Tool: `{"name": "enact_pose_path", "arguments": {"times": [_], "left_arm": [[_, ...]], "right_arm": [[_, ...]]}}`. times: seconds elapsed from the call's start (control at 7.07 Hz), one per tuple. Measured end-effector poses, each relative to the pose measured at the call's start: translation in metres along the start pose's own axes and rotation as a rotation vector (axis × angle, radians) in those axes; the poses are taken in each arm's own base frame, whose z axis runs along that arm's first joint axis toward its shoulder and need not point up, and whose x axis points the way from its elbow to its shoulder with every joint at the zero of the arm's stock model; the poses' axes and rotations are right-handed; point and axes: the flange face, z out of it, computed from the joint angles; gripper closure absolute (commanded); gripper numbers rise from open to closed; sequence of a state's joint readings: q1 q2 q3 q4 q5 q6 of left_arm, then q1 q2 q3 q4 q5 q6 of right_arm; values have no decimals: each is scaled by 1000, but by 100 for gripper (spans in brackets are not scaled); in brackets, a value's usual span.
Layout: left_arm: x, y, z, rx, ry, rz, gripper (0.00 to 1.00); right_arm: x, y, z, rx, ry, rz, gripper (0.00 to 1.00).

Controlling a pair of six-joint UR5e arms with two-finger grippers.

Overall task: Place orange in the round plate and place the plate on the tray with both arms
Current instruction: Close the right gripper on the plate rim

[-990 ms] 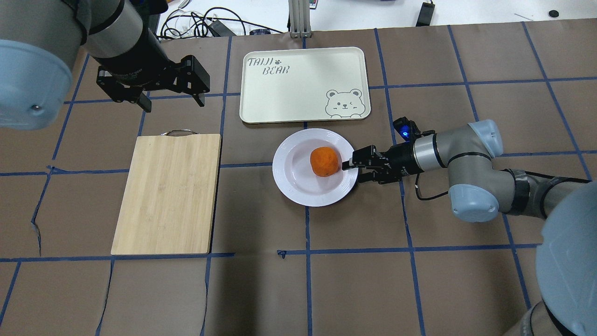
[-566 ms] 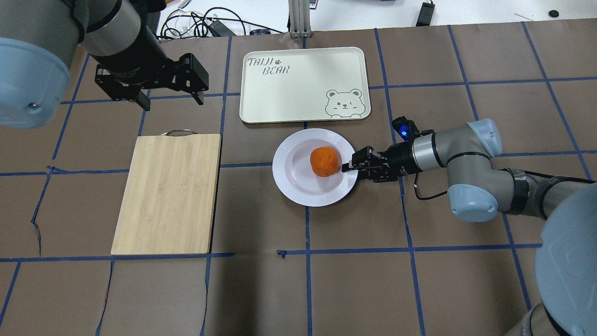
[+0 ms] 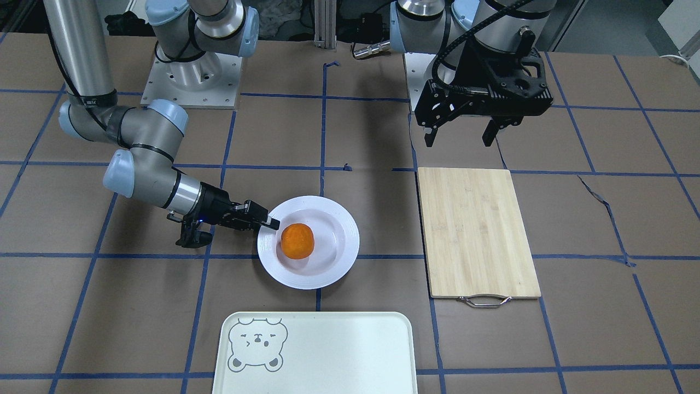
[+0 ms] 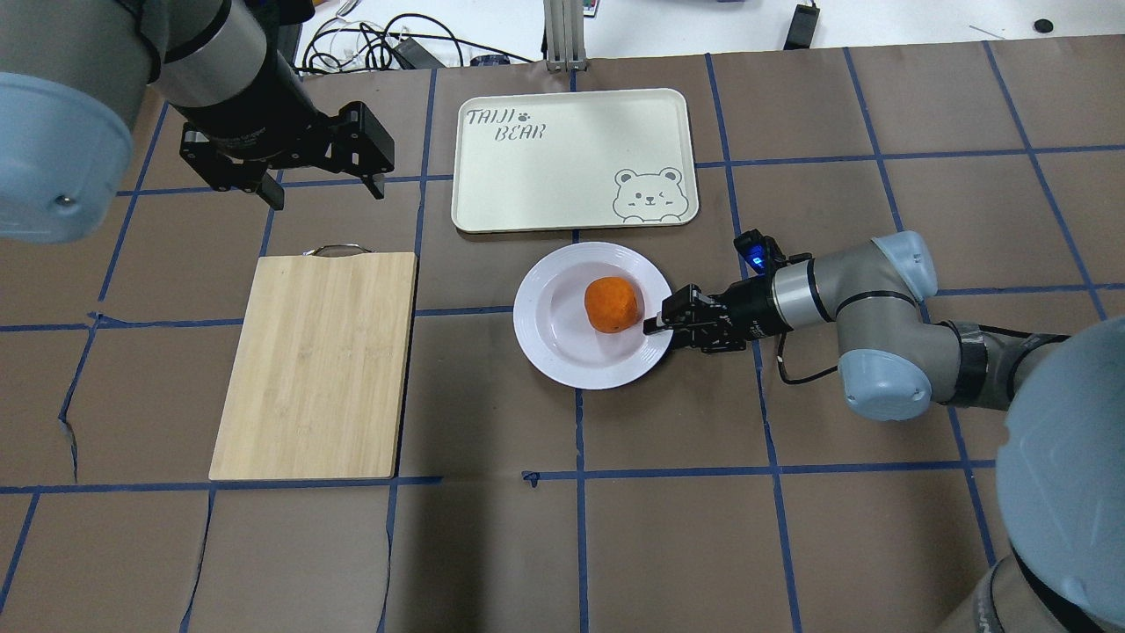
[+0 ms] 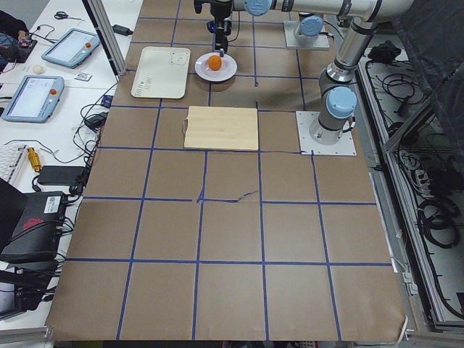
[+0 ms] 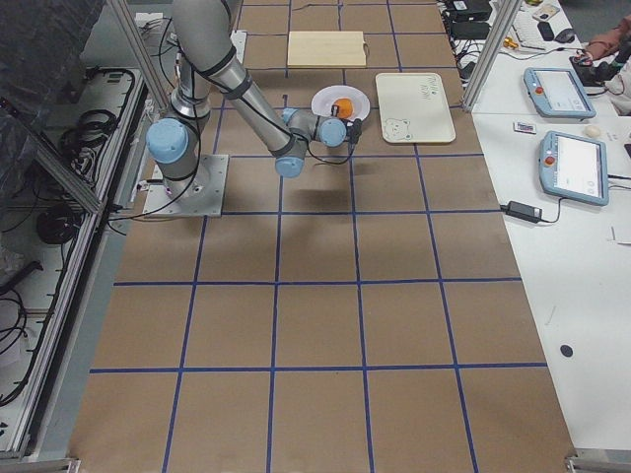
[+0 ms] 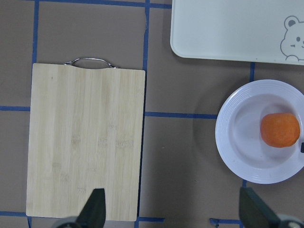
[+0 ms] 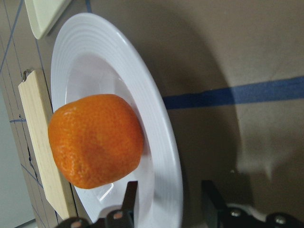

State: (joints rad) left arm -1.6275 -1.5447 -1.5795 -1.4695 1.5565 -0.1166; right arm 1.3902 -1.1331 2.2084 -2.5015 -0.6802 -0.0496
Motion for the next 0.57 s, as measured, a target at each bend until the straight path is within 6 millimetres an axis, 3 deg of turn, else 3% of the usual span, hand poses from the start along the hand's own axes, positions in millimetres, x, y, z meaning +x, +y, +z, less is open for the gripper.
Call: {"name": "enact_pose_path", "arguments": {"times": [0.28,0.42,0.57], "left_arm": [[0,0,0,0,0,0,0],[0,0,0,1,0,0,0],[0,0,0,1,0,0,0]], "right_arm": [[0,0,2,-2,-6,6,61],[-1,1,3,-5,-7,6,87],[-4,2,6,-10,-6,4,100]]}}
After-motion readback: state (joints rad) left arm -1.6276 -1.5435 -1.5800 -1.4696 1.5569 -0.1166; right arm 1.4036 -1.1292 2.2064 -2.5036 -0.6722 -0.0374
